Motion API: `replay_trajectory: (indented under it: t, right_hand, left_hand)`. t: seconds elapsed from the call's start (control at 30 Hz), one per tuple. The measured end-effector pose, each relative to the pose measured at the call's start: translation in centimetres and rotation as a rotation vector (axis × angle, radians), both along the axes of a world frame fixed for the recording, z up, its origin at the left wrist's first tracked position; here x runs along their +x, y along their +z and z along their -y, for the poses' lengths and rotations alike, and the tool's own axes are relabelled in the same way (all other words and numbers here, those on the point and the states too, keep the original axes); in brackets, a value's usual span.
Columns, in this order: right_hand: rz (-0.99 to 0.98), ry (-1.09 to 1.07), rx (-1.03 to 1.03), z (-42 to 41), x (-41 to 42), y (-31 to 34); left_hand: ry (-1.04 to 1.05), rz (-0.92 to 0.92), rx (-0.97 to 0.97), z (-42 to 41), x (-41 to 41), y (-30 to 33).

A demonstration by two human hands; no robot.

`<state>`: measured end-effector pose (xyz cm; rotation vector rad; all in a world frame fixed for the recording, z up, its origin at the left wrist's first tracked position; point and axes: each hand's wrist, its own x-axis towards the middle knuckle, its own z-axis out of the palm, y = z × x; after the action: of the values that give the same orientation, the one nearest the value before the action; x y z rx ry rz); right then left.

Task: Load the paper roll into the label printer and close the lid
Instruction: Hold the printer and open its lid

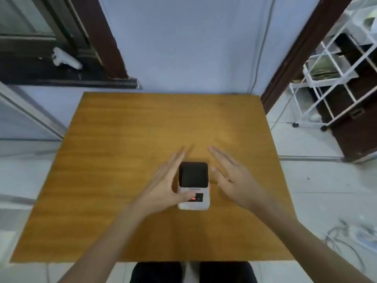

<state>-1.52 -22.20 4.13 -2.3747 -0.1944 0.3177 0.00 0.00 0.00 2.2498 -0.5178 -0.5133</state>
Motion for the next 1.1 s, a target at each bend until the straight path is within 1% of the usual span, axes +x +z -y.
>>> replay_trajectory:
  t: [0.1,0.2,0.27,0.4,0.53,0.63,0.73,0.93,1.1]
  right_hand:
    - [-0.029,-0.027,0.079,-0.9,-1.3,-3.6]
    - [-0.004,-0.027,0.161,-1.7,-2.9,-7.1]
    - [0.047,-0.037,0.200,-1.9,-3.4,-8.7]
    - [0.106,-0.048,0.287,-2.0,-4.2,-10.7]
    - [0.152,-0.048,0.350,-1.6,-4.7,-11.5]
    - [0.179,-0.041,0.381,-1.6,-6.0,-11.9]
    - [0.154,-0.082,0.487,-1.7,-7.8,-11.9]
    - [0.110,-0.130,0.582,-1.4,-9.3,-11.6]
    - [0.126,-0.177,0.586,-1.4,-9.2,-11.5]
  left_hand:
    - [0.000,-0.008,0.054,-0.3,-0.2,-3.1]
    - [-0.017,0.092,0.119,-0.5,-0.8,-5.7]
    - [-0.012,0.163,0.112,-0.6,-1.1,-6.5]
    - [0.042,0.205,0.048,-0.7,-1.7,-7.1]
    - [0.065,0.219,-0.026,-1.1,-2.4,-7.9]
    - [0.070,0.175,-0.084,-0.9,-3.7,-8.4]
    - [0.109,0.127,-0.131,-0.7,-5.9,-8.6]
    - [0.187,0.145,-0.104,-0.6,-8.3,-8.0]
    - [0.201,0.123,-0.114,-0.6,-8.1,-7.6]
